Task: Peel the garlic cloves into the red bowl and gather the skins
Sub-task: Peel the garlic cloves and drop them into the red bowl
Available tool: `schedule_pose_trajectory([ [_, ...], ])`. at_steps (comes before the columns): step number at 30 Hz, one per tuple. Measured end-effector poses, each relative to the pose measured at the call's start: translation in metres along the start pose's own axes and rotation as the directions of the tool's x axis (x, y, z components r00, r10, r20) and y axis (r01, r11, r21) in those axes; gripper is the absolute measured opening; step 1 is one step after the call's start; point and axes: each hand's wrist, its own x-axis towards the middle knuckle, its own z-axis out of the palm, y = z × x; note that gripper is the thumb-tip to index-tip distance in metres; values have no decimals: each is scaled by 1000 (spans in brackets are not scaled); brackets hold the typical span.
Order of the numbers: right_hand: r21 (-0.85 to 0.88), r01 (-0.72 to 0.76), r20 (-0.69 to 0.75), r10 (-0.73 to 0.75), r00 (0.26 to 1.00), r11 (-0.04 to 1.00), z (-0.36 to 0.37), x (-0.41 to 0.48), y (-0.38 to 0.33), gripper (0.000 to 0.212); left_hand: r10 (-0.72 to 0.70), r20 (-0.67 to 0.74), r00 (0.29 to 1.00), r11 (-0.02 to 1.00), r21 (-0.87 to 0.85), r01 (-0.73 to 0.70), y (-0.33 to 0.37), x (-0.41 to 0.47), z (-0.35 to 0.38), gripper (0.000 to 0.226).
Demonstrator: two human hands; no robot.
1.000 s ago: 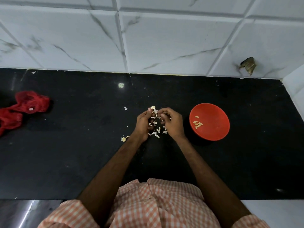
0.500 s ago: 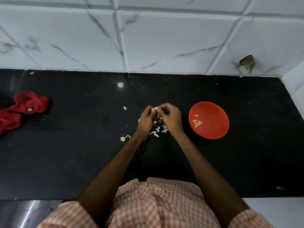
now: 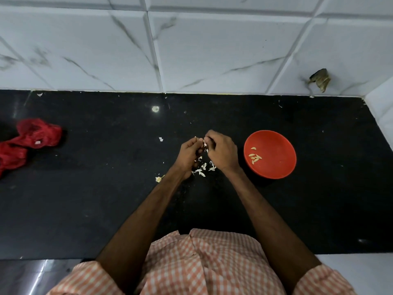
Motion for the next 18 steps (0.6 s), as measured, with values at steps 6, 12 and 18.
schedule_pose_trajectory([
  [6, 105, -283, 117, 271, 955, 953, 8, 7, 0, 27, 132, -18, 991, 981, 144, -128, -2, 3, -3, 20],
  [12, 70, -1, 13, 0, 1000, 998, 8, 1, 5, 14, 85, -79, 993, 989, 131, -74, -2, 3, -7, 24],
  [18, 360, 22, -104, 17, 994, 933, 13, -2, 8, 6, 17, -92, 996, 999, 48, -13, 0, 5, -5, 23],
])
